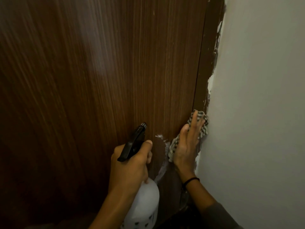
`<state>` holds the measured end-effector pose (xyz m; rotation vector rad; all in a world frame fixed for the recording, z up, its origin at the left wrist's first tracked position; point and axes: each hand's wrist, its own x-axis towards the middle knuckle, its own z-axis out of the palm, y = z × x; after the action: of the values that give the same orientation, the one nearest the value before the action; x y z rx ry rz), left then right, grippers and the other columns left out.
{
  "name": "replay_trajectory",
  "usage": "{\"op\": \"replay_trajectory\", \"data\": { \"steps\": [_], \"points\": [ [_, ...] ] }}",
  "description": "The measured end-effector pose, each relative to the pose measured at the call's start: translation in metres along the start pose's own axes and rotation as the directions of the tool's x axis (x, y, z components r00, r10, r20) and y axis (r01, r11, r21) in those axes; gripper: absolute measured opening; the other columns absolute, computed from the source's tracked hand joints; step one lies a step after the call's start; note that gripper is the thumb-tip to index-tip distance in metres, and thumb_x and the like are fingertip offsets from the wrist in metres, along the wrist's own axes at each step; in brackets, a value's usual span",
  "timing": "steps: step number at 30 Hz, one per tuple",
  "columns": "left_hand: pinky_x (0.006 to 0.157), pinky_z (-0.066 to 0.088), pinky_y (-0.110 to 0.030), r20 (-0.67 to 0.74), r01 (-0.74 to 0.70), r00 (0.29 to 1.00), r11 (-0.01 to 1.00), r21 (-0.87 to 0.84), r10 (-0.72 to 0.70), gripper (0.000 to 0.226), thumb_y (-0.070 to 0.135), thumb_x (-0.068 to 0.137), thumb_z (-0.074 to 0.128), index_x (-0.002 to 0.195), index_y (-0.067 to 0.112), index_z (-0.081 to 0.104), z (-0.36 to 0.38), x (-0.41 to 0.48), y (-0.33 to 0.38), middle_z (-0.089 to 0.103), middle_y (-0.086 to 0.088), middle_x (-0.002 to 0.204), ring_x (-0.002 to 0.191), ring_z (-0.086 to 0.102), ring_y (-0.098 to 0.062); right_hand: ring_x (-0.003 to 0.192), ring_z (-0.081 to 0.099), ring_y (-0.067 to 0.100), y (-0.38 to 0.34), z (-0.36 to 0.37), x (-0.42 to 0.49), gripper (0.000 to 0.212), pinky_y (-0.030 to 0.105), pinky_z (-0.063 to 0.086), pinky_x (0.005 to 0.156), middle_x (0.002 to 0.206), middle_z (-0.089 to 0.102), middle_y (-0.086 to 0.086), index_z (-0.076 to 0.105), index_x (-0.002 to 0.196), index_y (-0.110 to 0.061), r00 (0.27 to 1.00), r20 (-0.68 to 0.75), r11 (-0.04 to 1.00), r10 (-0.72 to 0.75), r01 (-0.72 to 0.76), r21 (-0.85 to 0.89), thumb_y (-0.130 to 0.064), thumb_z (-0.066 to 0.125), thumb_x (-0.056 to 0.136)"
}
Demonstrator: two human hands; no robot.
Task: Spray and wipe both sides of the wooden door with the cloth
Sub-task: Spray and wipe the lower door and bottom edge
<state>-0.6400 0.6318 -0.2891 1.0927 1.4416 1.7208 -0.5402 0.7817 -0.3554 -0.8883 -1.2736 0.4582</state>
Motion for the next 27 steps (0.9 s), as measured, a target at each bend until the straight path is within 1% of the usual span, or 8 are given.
{"op": "replay_trajectory", "data": {
  "steps": [6, 9, 13, 15, 18, 20, 24, 27],
  "points": [
    [0.040, 0.037, -0.027, 0.163, 0.021, 0.986, 1.000, -0.010, -0.019, 0.039, 0.022, 0.092, 0.067, 0.056, 0.006, 0.062, 0.000, 0.004, 0.008, 0.050, -0.041, 0.066, 0.026, 0.032, -0.018, 0.156, -0.010, 0.016, -0.019, 0.009, -0.020, 0.053, 0.062, -0.002, 0.119, 0.168, -0.011, -0.019, 0.008, 0.159, -0.046, 0.913, 0.255, 0.939, -0.319, 0.341, -0.049, -0.053, 0.015, 0.106],
    [0.042, 0.041, -0.029, 0.174, 0.003, 0.985, 1.000, 0.024, -0.007, 0.040, 0.024, 0.091, 0.067, 0.061, -0.001, 0.060, 0.003, 0.006, 0.001, 0.048, -0.043, 0.062, 0.026, 0.032, -0.019, 0.157, -0.005, 0.020, -0.015, 0.016, -0.030, 0.055, 0.057, 0.003, 0.117, 0.169, -0.009, -0.015, 0.008, 0.158, -0.044, 0.791, 0.346, 0.819, -0.505, 0.565, -0.097, -0.057, 0.008, 0.105],
    [0.045, 0.041, -0.030, 0.187, -0.003, 0.982, 0.999, 0.051, -0.007, 0.040, 0.027, 0.089, 0.066, 0.063, -0.002, 0.060, 0.009, 0.007, -0.008, 0.048, -0.041, 0.059, 0.025, 0.032, -0.019, 0.157, 0.001, 0.019, 0.003, 0.014, -0.020, 0.054, 0.045, 0.009, 0.116, 0.169, -0.008, -0.013, 0.003, 0.158, -0.044, 0.714, 0.377, 0.703, -0.590, 0.684, -0.195, -0.055, 0.008, 0.105],
    [0.042, 0.039, -0.028, 0.192, 0.009, 0.981, 0.999, 0.049, -0.019, 0.040, 0.027, 0.089, 0.065, 0.061, 0.000, 0.059, 0.011, 0.007, -0.009, 0.048, -0.043, 0.063, 0.025, 0.031, -0.018, 0.157, 0.002, 0.017, 0.006, 0.013, -0.011, 0.054, 0.042, 0.007, 0.119, 0.168, -0.007, -0.016, 0.001, 0.158, -0.046, 0.743, 0.323, 0.709, -0.585, 0.663, -0.241, -0.050, 0.014, 0.106],
    [0.041, 0.037, -0.029, 0.178, 0.034, 0.983, 0.998, 0.043, -0.042, 0.040, 0.024, 0.092, 0.066, 0.055, 0.007, 0.061, 0.010, 0.008, -0.012, 0.050, -0.043, 0.068, 0.025, 0.032, -0.018, 0.156, -0.007, 0.011, -0.011, 0.012, 0.013, 0.052, 0.049, 0.002, 0.118, 0.166, -0.008, -0.022, 0.007, 0.158, -0.046, 0.886, 0.171, 0.862, -0.432, 0.461, -0.212, -0.040, 0.021, 0.108],
    [0.043, 0.038, -0.030, 0.173, 0.030, 0.984, 0.998, 0.047, -0.038, 0.040, 0.022, 0.093, 0.066, 0.054, 0.011, 0.063, 0.011, 0.010, -0.016, 0.051, -0.042, 0.069, 0.025, 0.033, -0.018, 0.155, -0.009, 0.009, -0.024, 0.008, 0.039, 0.052, 0.050, -0.001, 0.119, 0.169, -0.003, -0.014, 0.011, 0.159, -0.041, 0.944, 0.087, 0.936, -0.317, 0.327, -0.134, -0.033, 0.025, 0.110],
    [0.040, 0.038, -0.028, 0.193, 0.023, 0.981, 0.999, 0.038, -0.030, 0.041, 0.019, 0.094, 0.065, 0.053, 0.014, 0.064, 0.014, 0.012, -0.024, 0.055, -0.033, 0.065, 0.025, 0.035, -0.016, 0.156, 0.002, 0.010, -0.019, 0.007, 0.057, 0.050, 0.037, 0.002, 0.127, 0.169, 0.013, -0.003, 0.019, 0.159, -0.029, 0.962, -0.078, 0.964, -0.262, 0.257, -0.070, -0.025, 0.028, 0.111],
    [0.038, 0.038, -0.026, 0.194, 0.046, 0.980, 0.998, 0.041, -0.053, 0.040, 0.022, 0.093, 0.068, 0.053, 0.016, 0.066, 0.016, 0.011, -0.029, 0.053, -0.038, 0.067, 0.027, 0.036, -0.017, 0.155, 0.005, 0.007, 0.011, 0.006, 0.036, 0.050, 0.020, 0.000, 0.124, 0.169, 0.016, -0.001, 0.021, 0.159, -0.030, 0.978, -0.131, 0.984, -0.165, 0.155, -0.083, -0.028, 0.026, 0.110]
  ]
}}
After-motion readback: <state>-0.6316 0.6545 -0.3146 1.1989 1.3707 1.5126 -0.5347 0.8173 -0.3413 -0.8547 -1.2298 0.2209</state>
